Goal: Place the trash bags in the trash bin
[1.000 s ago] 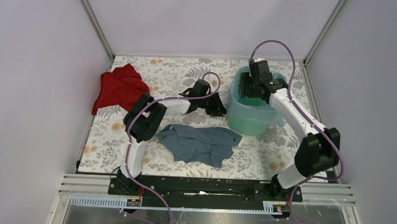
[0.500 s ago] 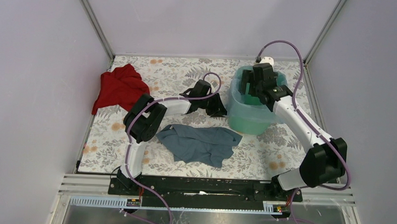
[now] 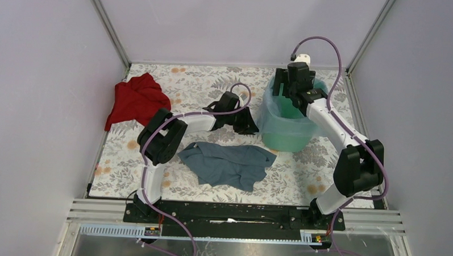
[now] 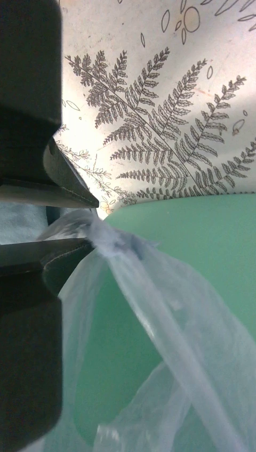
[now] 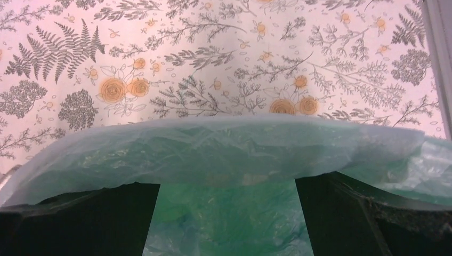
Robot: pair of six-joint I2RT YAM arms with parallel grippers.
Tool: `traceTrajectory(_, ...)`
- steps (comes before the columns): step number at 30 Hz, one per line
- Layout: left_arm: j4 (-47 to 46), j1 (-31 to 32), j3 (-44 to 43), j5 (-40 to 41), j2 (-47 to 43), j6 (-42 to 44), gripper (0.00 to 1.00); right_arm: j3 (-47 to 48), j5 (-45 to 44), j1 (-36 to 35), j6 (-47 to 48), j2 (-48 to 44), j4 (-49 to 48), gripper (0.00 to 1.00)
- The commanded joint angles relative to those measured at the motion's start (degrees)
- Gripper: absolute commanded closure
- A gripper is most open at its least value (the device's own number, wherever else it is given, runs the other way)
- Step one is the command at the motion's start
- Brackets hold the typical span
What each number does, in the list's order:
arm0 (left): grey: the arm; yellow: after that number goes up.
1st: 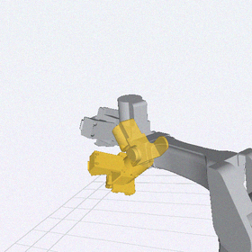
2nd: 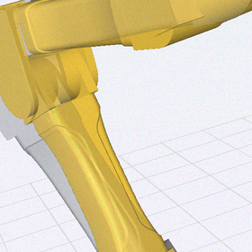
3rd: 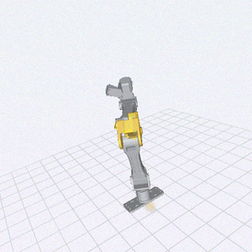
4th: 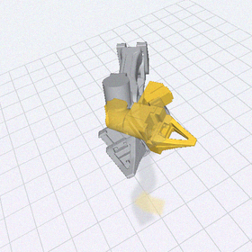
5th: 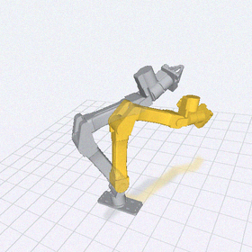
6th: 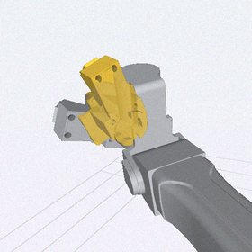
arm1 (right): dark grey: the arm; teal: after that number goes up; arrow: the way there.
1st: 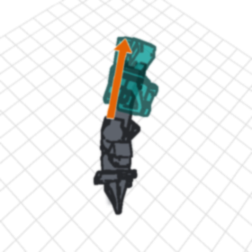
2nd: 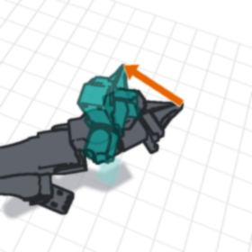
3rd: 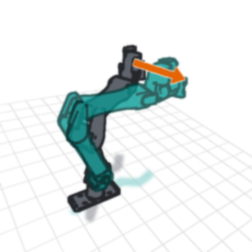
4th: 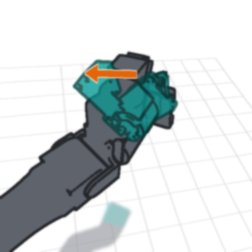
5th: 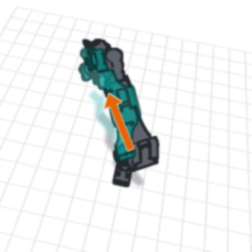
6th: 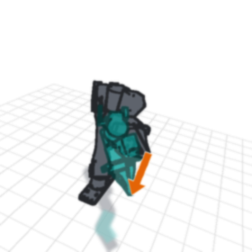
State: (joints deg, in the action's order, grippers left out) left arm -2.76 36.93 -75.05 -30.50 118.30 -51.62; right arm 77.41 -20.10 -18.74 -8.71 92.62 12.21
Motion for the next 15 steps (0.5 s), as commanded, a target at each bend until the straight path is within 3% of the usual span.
traceTrajectory(1,-0.8,0.2,-0.5,1.1,-3.3,2.2,0.68,1.8,3.0,-0.1,-2.6,-2.7,6.4,0.00)
traceTrajectory(10,-2.6,0.2,-1.9,-0.1,-1.6,0.9,0.65,-1.6,11.0,-0.2,-6.1,-12.6,26.7,0.00)
traceTrajectory(15,-3.2,0.2,-1.9,-0.1,-1.7,0.1,0.63,-11.0,14.8,-0.4,-8.0,-14.7,20.3,0.00)
